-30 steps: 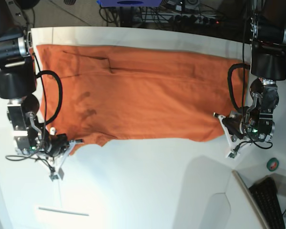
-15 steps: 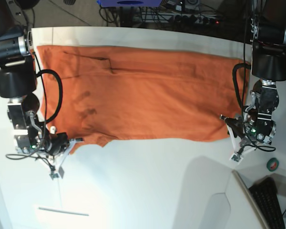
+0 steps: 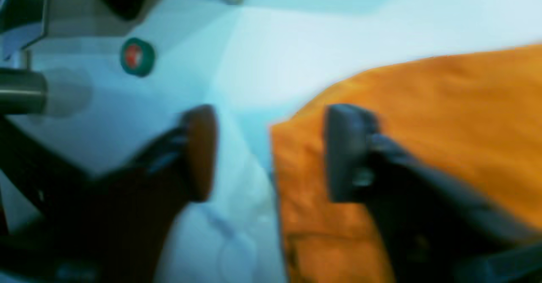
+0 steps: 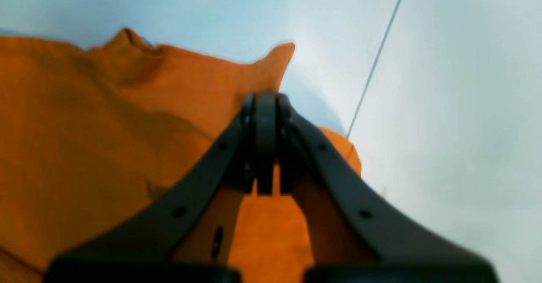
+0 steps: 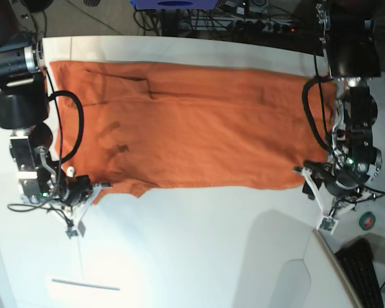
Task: Layout the t-shirt on the table in an organized manner, then fold the t-shirt properly
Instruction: 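Release the shirt with the left gripper and reposition it over the fabric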
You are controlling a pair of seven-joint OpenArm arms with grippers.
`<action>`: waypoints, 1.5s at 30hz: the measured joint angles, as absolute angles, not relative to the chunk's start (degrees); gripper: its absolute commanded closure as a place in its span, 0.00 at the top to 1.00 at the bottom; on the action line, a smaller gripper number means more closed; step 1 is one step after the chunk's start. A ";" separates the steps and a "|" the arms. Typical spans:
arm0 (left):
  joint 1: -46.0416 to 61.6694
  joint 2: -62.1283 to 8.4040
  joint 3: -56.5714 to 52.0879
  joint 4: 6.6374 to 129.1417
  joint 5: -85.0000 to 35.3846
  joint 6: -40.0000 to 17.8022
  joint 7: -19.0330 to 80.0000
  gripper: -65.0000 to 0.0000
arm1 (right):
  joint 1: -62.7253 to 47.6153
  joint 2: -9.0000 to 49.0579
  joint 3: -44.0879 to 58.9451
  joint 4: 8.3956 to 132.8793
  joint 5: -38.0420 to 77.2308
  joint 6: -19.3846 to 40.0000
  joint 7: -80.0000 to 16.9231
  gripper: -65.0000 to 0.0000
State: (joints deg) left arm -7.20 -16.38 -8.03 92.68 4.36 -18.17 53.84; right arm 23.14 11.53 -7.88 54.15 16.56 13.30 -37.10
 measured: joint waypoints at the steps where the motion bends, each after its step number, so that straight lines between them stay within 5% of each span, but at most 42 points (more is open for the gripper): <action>1: -5.28 -15.27 -8.01 94.32 4.34 -18.17 53.89 0.17 | 23.16 11.49 -7.88 54.13 16.47 13.28 -37.08 0.00; 2: -3.97 -14.22 -7.81 94.39 4.12 -18.39 54.08 0.00 | 23.16 11.38 -7.88 54.15 16.73 13.30 -37.04 0.00; 14: -2.20 -13.45 1.30 74.89 4.38 -18.06 49.56 0.00 | 23.14 13.80 -7.94 54.15 16.78 13.39 -37.04 0.00; 45: 6.66 -10.50 3.86 82.83 4.60 -17.58 49.41 0.00 | 15.33 15.70 -2.35 61.45 16.64 13.50 -33.85 0.00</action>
State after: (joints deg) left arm 6.66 -10.50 3.86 82.83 4.60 -17.58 49.41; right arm 15.33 15.70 -2.35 61.45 16.64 13.50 -33.85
